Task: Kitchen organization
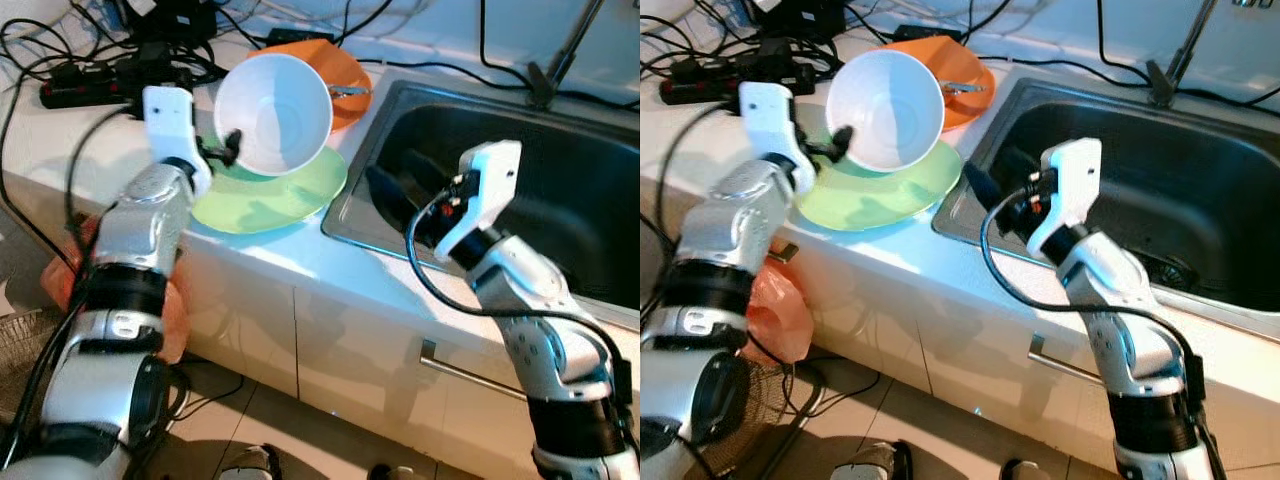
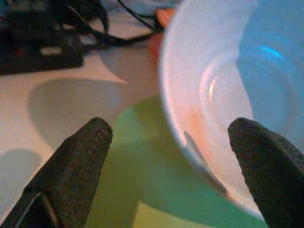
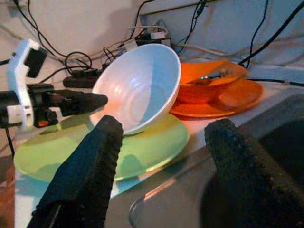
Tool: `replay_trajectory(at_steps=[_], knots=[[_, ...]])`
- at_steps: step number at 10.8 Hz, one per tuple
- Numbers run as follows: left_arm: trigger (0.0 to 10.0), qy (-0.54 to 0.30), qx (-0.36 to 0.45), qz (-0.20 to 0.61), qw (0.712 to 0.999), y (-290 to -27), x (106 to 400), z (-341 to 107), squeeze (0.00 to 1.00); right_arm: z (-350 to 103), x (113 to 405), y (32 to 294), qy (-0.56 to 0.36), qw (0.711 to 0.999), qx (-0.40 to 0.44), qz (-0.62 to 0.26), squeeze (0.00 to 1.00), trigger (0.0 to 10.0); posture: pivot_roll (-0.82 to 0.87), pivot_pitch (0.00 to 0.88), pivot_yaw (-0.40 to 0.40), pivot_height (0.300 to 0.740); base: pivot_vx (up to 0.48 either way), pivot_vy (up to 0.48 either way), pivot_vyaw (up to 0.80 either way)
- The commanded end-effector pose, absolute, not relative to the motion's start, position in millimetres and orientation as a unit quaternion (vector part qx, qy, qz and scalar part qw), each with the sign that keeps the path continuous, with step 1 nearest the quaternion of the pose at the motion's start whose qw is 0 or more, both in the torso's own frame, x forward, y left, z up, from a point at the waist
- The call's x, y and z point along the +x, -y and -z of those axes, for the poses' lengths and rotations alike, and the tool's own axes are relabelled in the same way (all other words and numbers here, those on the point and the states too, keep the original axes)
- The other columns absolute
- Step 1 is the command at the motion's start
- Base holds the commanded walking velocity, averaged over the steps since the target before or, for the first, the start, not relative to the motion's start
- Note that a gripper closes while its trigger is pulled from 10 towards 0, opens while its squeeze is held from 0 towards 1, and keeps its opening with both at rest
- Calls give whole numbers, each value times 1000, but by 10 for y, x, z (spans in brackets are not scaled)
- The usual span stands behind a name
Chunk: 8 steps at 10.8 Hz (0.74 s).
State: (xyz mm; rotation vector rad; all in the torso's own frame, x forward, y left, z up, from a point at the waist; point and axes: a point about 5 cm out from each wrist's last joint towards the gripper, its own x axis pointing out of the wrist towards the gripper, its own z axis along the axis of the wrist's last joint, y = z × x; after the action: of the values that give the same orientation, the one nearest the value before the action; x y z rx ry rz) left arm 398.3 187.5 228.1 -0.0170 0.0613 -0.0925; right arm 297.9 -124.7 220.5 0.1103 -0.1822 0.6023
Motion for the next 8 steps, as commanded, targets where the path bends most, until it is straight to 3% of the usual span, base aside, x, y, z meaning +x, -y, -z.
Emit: replay_trajectory(at_steps=[1, 8], knots=[[10000, -31, -18, 57, 998, -1837, 4010, -2301, 0, -2226, 2932, 1237, 90, 949, 55, -299, 0, 10000, 69, 139, 55, 740, 0, 0, 0], [10000, -97, -146, 95, 980, -1657, 4147, -2136, 0, -2145, 2610, 1185, 31, 930, 44, -364, 0, 10000, 11, 167, 72, 740, 0, 0, 0]])
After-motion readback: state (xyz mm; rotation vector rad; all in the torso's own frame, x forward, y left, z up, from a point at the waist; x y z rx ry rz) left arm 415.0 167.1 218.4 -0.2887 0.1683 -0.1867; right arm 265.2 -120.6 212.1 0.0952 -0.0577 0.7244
